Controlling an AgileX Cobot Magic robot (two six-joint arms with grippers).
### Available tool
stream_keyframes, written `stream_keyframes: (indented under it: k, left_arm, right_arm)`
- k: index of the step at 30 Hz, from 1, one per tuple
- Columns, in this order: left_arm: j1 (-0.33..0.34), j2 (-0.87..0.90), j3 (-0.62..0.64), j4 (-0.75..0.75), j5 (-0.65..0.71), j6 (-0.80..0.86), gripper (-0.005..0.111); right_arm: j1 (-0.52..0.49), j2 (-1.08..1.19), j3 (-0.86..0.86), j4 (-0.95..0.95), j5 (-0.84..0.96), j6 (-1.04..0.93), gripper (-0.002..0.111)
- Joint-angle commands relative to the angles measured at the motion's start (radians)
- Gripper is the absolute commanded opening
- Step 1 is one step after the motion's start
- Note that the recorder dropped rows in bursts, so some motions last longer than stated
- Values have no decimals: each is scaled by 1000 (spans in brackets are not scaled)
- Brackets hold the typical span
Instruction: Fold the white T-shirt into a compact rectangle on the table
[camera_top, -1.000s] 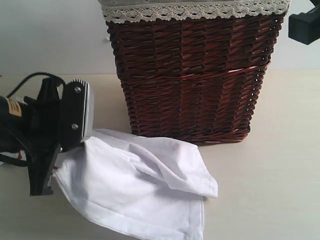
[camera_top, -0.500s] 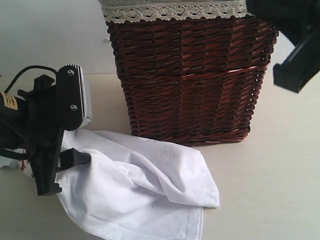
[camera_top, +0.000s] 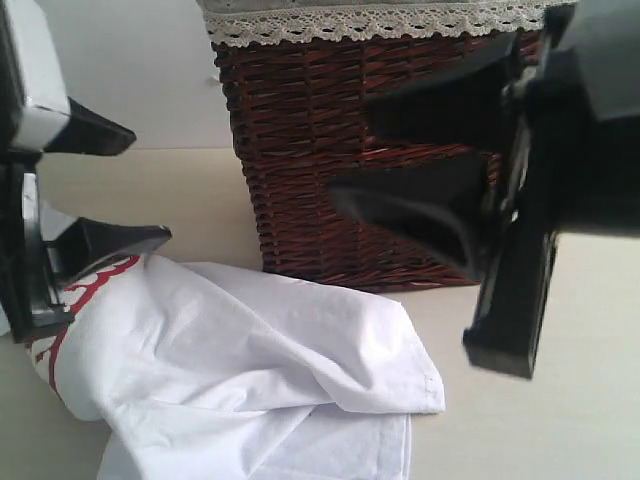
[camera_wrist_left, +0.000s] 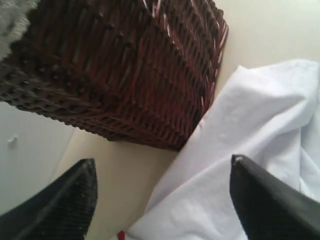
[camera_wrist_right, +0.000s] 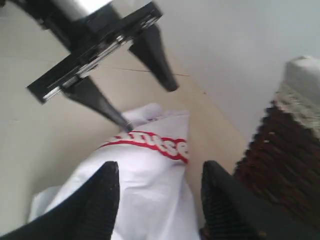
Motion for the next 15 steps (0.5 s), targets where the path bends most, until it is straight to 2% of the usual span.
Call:
stream_keyframes:
  k: [1, 7, 11, 13, 15]
  left_arm:
    - [-3, -97, -5, 7, 8, -47, 71]
    - [-3, -138, 11, 26, 55, -83, 71]
    - [-3, -81, 69, 121, 127, -164, 69]
    - [-3, -32, 95, 165, 111, -217, 65]
    - [-3, 10, 103, 172, 95, -244, 57]
  right_arm:
    - [116, 90, 17, -2, -10, 11, 51]
    - [321, 254, 40, -2, 129, 57, 50]
    - [388, 398, 42, -2, 297, 77, 46]
    - [388, 465, 42, -2, 360, 140, 41]
    - [388, 516, 42, -2, 395, 180, 29]
